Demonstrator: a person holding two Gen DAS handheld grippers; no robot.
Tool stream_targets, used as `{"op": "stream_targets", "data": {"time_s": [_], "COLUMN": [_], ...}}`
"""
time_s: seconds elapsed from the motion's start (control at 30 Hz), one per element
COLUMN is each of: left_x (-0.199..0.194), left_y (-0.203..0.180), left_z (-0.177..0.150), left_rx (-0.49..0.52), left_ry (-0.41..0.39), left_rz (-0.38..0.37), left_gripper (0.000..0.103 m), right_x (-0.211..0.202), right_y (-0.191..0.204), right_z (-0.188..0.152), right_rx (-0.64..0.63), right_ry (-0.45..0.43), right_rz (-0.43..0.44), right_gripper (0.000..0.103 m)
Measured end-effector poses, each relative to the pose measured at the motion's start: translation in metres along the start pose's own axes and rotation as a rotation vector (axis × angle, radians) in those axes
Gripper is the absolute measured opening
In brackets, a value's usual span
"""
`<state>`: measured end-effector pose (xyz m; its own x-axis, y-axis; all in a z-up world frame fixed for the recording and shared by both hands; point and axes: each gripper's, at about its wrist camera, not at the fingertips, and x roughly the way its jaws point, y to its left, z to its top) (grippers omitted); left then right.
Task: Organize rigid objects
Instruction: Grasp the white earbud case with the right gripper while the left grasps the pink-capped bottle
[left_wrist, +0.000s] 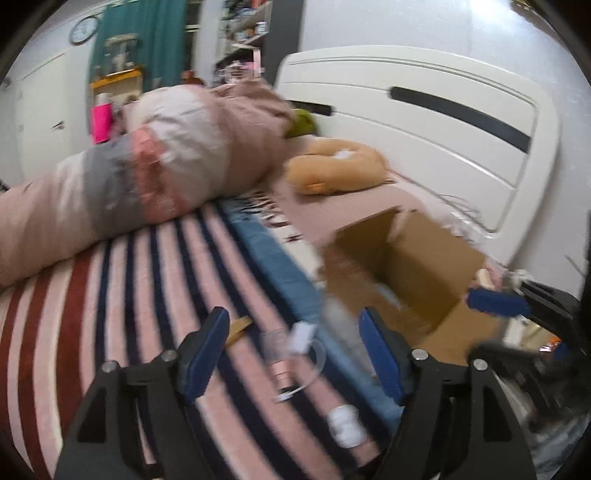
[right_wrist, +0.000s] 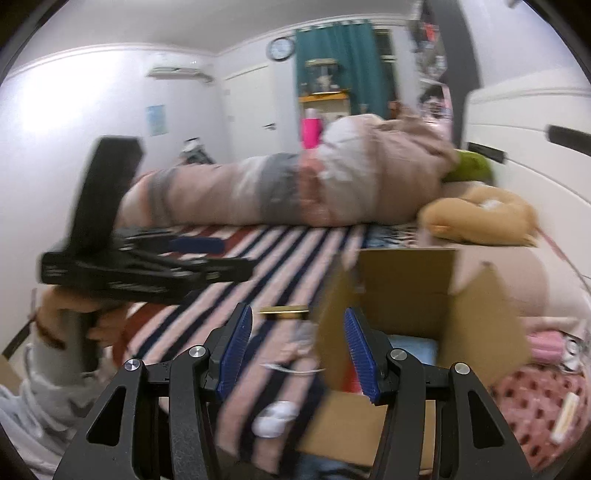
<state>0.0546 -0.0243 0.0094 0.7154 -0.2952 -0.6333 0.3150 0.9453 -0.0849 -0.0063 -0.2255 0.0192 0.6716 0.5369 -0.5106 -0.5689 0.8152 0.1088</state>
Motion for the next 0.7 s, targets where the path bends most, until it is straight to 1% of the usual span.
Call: {"op": "stream_targets", "data": {"time_s": [0.1, 0.2, 0.23, 0.27, 0.3, 0.33, 0.37, 0.43, 0.5, 0.57, 0.6, 0.63, 0.67, 0.7], "left_x": [0.008, 0.022, 0.027, 0.032, 0.038, 0.045, 0.055, 0.070, 0.086, 0.105, 0.116, 0.122, 0.131, 0.137], "left_y": [0.028, 0.044, 0.049, 0.053, 0.056, 0.060, 0.062, 0.060, 0.055, 0.050, 0.047, 0.045, 0.042, 0.040], "left_z": [-0.020, -0.037, -0.043, -0.048, -0.053, -0.057, -0.062, -0.070, -0.075, -0.077, -0.077, -0.077, -0.075, -0.074], "left_rx": [-0.036, -0.060, -0.069, -0.078, -0.087, -0.097, -0.106, -0.118, -0.126, -0.132, -0.137, -0.142, -0.149, -0.151], "left_ry": [0.034, 0.064, 0.075, 0.085, 0.095, 0.109, 0.124, 0.153, 0.180, 0.200, 0.209, 0.213, 0.217, 0.220], "left_rz": [0.036, 0.035, 0.028, 0.023, 0.016, 0.008, -0.002, -0.022, -0.043, -0.061, -0.070, -0.075, -0.081, -0.084], "left_gripper": [0.070, 0.070, 0.070, 0.070, 0.070, 0.070, 0.070, 0.070, 0.070, 0.070, 0.070, 0.070, 0.070, 0.069], "right_x": [0.019, 0.046, 0.054, 0.064, 0.075, 0.082, 0.092, 0.106, 0.117, 0.124, 0.127, 0.127, 0.130, 0.134], "right_y": [0.030, 0.052, 0.056, 0.059, 0.059, 0.057, 0.054, 0.049, 0.040, 0.033, 0.031, 0.030, 0.029, 0.028], "right_z": [-0.012, -0.036, -0.046, -0.056, -0.069, -0.079, -0.094, -0.111, -0.126, -0.133, -0.136, -0.141, -0.142, -0.142], "right_rx": [0.009, 0.067, 0.079, 0.087, 0.099, 0.111, 0.127, 0.144, 0.154, 0.155, 0.152, 0.143, 0.129, 0.115], "right_ry": [0.051, 0.119, 0.141, 0.166, 0.194, 0.209, 0.232, 0.269, 0.297, 0.299, 0.296, 0.294, 0.302, 0.314], "right_rz": [0.039, 0.052, 0.035, 0.000, -0.054, -0.090, -0.134, -0.183, -0.219, -0.241, -0.252, -0.255, -0.250, -0.238], "right_gripper": [0.048, 0.048, 0.051, 0.054, 0.059, 0.061, 0.061, 0.061, 0.061, 0.061, 0.057, 0.045, 0.037, 0.027]}}
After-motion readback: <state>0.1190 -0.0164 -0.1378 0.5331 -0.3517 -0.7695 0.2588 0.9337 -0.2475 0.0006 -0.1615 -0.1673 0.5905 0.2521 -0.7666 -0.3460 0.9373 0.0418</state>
